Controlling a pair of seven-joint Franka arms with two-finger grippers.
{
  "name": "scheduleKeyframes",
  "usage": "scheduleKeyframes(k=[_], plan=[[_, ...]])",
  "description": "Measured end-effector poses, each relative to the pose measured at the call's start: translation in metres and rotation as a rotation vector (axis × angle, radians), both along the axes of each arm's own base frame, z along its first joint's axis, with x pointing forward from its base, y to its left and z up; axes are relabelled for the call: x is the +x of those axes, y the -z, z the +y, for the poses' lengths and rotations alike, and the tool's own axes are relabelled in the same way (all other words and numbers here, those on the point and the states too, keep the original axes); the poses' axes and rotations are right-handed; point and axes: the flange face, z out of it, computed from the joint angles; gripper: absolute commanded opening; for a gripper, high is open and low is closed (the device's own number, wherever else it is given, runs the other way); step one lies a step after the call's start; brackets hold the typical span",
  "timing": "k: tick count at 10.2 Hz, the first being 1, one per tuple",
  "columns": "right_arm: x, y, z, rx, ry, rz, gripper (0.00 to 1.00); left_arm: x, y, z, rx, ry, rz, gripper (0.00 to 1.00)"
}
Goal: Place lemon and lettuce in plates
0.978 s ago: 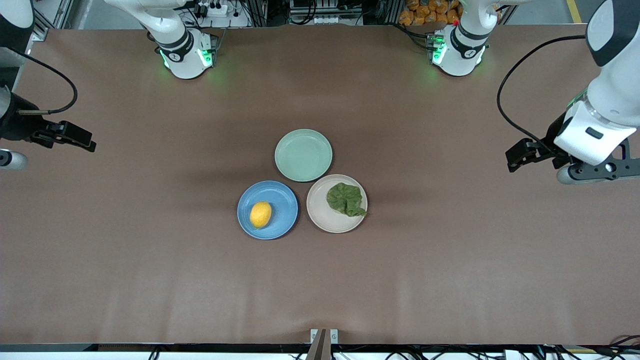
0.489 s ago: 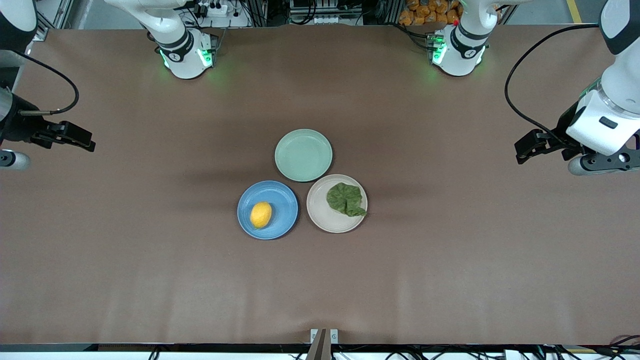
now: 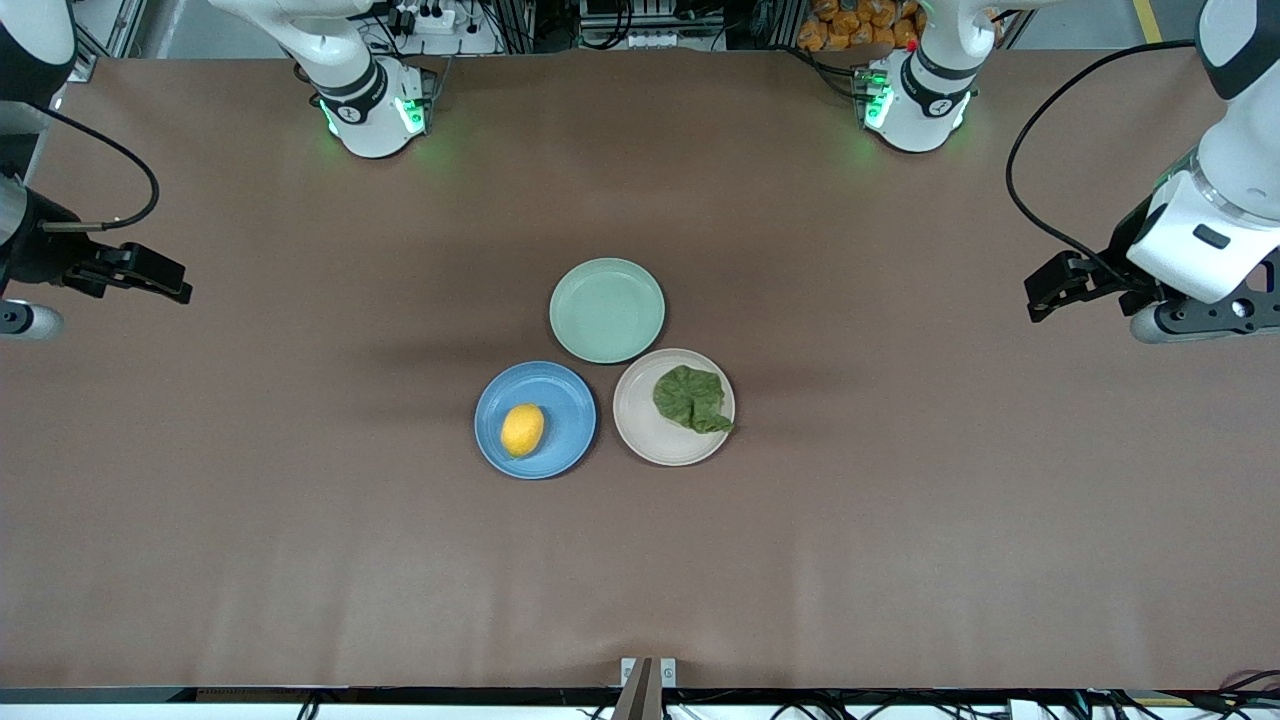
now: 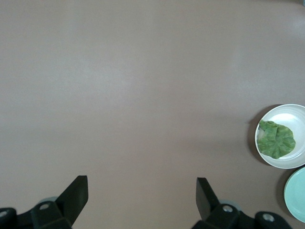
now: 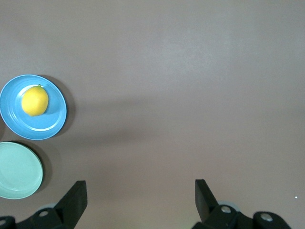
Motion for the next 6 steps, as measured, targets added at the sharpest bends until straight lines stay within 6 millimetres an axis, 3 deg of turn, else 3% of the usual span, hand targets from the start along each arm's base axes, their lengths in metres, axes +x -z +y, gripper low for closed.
scheduleKeyframes(k=[6], plan=[[-0.0001, 0.001, 0.0, 0.0, 0.0, 0.002, 1.0, -0.0069, -0.0074, 0.0002, -0.046, 0.019, 0.013, 1.0]])
